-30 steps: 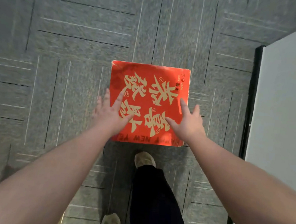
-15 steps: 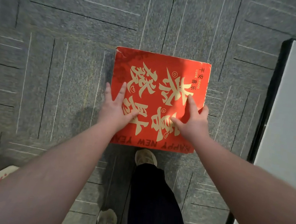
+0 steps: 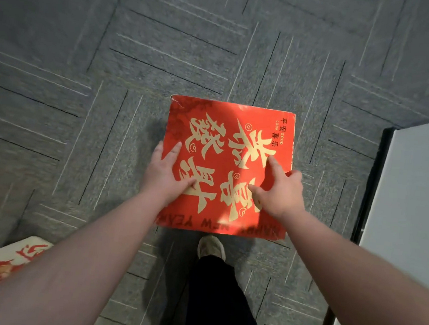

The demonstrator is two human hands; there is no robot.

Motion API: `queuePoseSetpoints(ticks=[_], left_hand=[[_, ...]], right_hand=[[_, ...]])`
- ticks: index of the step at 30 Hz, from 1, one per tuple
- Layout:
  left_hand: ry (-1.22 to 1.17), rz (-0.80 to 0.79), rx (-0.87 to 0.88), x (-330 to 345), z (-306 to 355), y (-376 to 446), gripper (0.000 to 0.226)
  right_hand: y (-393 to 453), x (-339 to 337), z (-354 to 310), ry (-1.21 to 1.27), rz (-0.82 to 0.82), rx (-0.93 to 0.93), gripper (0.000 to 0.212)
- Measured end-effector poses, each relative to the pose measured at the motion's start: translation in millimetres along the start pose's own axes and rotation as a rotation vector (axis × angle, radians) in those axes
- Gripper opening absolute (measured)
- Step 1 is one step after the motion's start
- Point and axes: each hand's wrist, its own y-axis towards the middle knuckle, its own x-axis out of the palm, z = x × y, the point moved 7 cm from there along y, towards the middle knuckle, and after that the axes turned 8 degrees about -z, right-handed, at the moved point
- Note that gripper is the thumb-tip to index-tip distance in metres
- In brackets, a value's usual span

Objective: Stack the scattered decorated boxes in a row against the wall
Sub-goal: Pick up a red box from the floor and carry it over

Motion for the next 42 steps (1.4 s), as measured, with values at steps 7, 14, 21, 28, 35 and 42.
queuePoseSetpoints(ticks=[7, 14, 21, 28, 35, 42], left_hand=[[-0.063, 0.159, 0.028, -111, -28, -90, 0.092], [-0.155, 0.328, 0.051, -220, -99, -237, 0.093], [-0.196, 0.516, -0.021, -286, -190, -406, 0.09], [-0.311, 0.682, -0.204, -303, -315, -573, 0.086], [-0.526, 0.815, -0.461, -247, -432, -714, 0.088], [-0.771, 1.002, -0.768, -147, -503, -848, 0.085]], right_hand=[[-93, -35, -108, -0.106, 0.053, -0.189, 0.078], [-229, -27, -226, -0.188, 0.064, -0.408, 0.071], [-378, 16, -317, -0.335, 0.02, -0.585, 0.072], [-530, 106, -397, -0.518, -0.062, -0.807, 0.072], [-642, 241, -437, -0.684, -0.231, -1.039, 0.064], [-756, 381, -434, -0.946, -0.455, -1.303, 0.068]])
